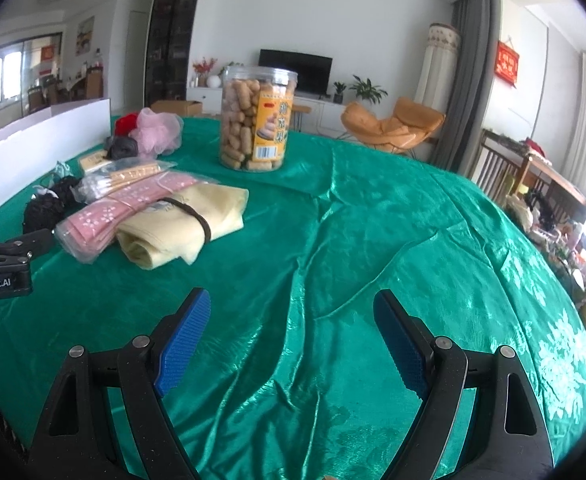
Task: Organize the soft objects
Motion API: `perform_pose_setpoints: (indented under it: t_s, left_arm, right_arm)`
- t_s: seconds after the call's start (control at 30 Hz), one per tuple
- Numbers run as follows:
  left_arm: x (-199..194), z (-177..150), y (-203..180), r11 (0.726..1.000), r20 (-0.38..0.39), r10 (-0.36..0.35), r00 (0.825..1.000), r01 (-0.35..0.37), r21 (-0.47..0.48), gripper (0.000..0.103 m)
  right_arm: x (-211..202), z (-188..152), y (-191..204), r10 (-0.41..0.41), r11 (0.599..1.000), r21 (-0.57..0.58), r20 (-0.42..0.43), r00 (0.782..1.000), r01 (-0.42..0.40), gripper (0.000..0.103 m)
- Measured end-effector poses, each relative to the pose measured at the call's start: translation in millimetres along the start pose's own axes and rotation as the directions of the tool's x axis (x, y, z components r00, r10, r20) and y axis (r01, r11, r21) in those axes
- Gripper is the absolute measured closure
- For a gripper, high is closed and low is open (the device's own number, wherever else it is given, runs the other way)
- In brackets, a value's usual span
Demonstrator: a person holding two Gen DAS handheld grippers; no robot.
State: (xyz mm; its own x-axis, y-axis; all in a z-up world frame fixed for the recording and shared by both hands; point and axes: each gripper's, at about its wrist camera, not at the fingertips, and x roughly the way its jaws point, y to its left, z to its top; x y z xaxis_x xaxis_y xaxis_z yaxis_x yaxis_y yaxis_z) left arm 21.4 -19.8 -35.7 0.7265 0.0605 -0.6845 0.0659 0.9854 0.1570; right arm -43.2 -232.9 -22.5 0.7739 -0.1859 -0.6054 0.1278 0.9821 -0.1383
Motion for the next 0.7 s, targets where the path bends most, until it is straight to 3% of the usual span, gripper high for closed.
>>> perform_pose_setpoints:
  t_s: [0.27,0.7]
  left_arm:
    - [-0.9,1.2,13.4,0.997,0.005,-0.034,0.999,0.034,-0.065,0.0]
    - [-0.4,0.0,7.7,0.999,0.002,-0.026,1.0,0.026,-0.046,0.0]
  right_arm:
    - [-2.2,-1.6,6.0,-0.007,1.0,-0.017,0.008,1.0,0.007,0.017]
    - [-2.5,-1.6,11.4,0.004,0.999,-0.033,0.027,1.0,-0.003,0.017]
